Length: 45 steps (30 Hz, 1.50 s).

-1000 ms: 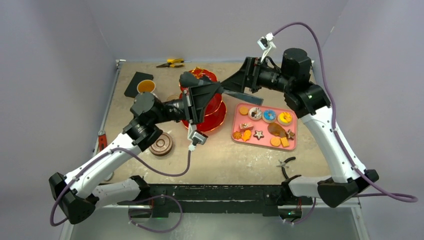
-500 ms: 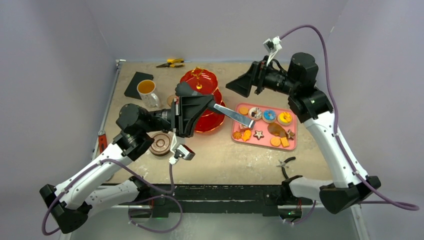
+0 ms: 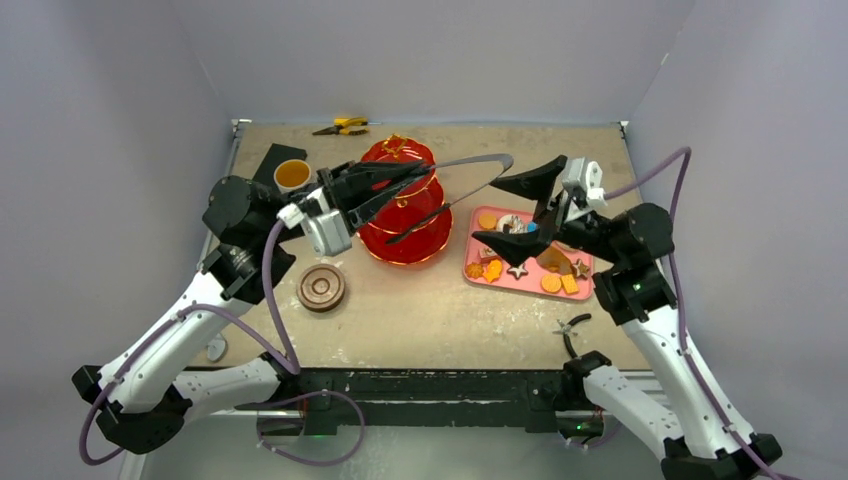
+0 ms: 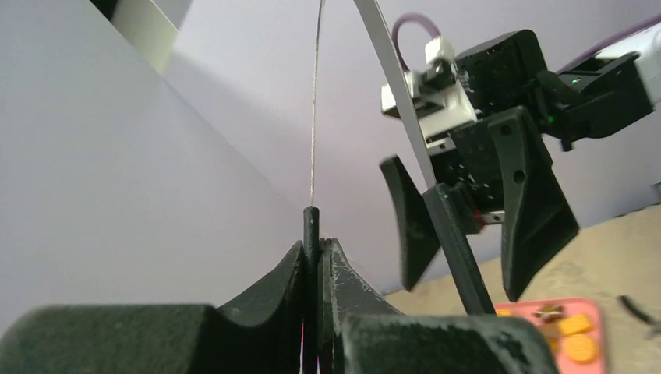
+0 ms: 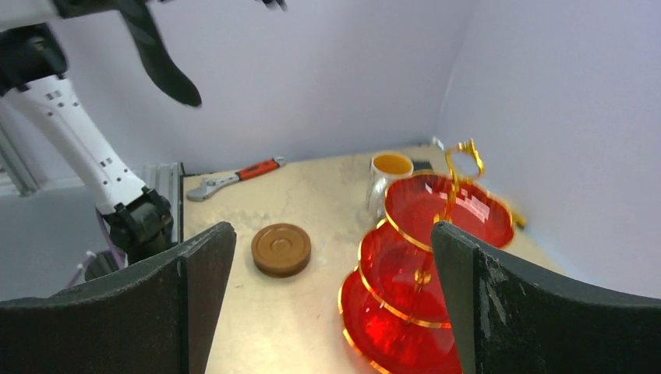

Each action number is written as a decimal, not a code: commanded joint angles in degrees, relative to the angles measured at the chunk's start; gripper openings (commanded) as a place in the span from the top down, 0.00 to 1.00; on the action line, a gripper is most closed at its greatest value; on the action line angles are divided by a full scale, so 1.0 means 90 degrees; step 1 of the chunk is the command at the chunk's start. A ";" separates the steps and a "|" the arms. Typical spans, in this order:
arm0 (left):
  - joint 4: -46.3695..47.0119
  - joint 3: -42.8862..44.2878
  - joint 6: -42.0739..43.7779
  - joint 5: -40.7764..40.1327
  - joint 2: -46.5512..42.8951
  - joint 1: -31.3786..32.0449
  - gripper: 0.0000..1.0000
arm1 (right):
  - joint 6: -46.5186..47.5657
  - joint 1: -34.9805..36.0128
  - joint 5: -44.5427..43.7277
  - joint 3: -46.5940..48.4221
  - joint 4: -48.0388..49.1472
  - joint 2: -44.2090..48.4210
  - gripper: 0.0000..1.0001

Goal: Serve the afternoon tea
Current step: Adjust the clamp.

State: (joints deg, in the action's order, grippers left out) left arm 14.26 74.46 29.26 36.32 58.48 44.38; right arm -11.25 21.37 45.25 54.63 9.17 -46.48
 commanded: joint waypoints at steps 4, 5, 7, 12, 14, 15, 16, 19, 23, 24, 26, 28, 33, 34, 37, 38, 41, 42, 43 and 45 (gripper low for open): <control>-0.0782 0.0239 -0.2465 0.0276 0.0146 0.0020 1.00 | 0.0277 0.0006 0.1467 0.0419 0.1689 -0.0032 0.01; -0.0890 0.0256 -0.2477 0.0406 0.0170 0.0020 1.00 | 0.0165 0.0001 0.1554 0.0460 0.1853 -0.0056 0.01; -0.1013 0.0276 -0.2595 0.0578 0.0194 0.0020 1.00 | -0.0023 0.0001 0.1617 0.0558 0.2134 -0.0078 0.01; -0.1218 0.0393 -0.2914 0.1181 0.0381 0.0020 1.00 | -0.1188 0.0016 0.2078 0.0727 0.3470 -0.0359 0.01; -0.1223 0.0418 -0.3043 0.1297 0.0432 0.0020 1.00 | -0.1645 0.0016 0.2124 0.0746 0.4018 -0.0454 0.01; -0.1216 0.0419 -0.3112 0.1306 0.0459 0.0020 1.00 | -0.1898 0.0028 0.2155 0.0751 0.4330 -0.0501 0.01; -0.1214 0.0427 -0.3152 0.1319 0.0480 0.0020 1.00 | -0.2119 0.0043 0.2179 0.0763 0.4575 -0.0559 0.01; -0.1204 0.0452 -0.3202 0.1355 0.0539 0.0022 1.00 | -0.2525 0.0194 0.2208 0.0820 0.5032 -0.0728 0.01; -0.1187 0.0494 -0.3399 0.1299 0.0624 0.0020 1.00 | -0.2505 0.0531 0.2174 0.0930 0.4815 -0.0898 0.01; -0.1177 0.0504 -0.3406 0.1297 0.0646 0.0011 1.00 | -0.2488 0.0600 0.2182 0.0982 0.4698 -0.0950 0.02; -0.1157 0.0541 -0.3456 0.1272 0.0701 -0.0003 1.00 | -0.2432 0.0755 0.2224 0.1093 0.4389 -0.1054 0.04; -0.1127 0.0565 -0.3458 0.1268 0.0741 -0.0025 1.00 | -0.2354 0.0900 0.2202 0.1140 0.4141 -0.1122 0.04; -0.1104 0.0554 -0.3280 0.1103 0.0777 -0.0038 1.00 | -0.2041 0.1077 0.1775 0.1283 0.3360 -0.1306 0.04; -0.1089 0.0561 -0.3187 0.1086 0.0792 -0.0042 1.00 | -0.2004 0.1098 0.1662 0.1304 0.3269 -0.1355 0.04; -0.1086 0.0592 -0.3049 0.1002 0.0788 -0.0043 1.00 | -0.1729 0.1128 0.1326 0.1466 0.2752 -0.1448 0.05; -0.1100 0.0608 -0.3019 0.0995 0.0792 -0.0045 1.00 | -0.1691 0.1127 0.1257 0.1477 0.2665 -0.1456 0.05; -0.1150 0.0647 -0.2951 0.1027 0.0781 -0.0055 1.00 | -0.1464 0.1140 0.1073 0.1525 0.2363 -0.1464 0.07; -0.1162 0.0650 -0.2935 0.1040 0.0773 -0.0055 1.00 | -0.1331 0.1138 0.1044 0.1582 0.2155 -0.1482 0.08; -0.1185 0.0662 -0.2924 0.1050 0.0769 -0.0053 1.00 | -0.1202 0.1142 0.1016 0.1631 0.1941 -0.1494 0.08; -0.1243 0.0686 -0.2870 0.1053 0.0773 -0.0058 1.00 | -0.1018 0.1151 0.0995 0.1703 0.1613 -0.1509 0.10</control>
State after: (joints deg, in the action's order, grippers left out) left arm 1.98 78.04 2.17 45.28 65.78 43.88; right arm -25.32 31.24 57.36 66.57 30.96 -60.01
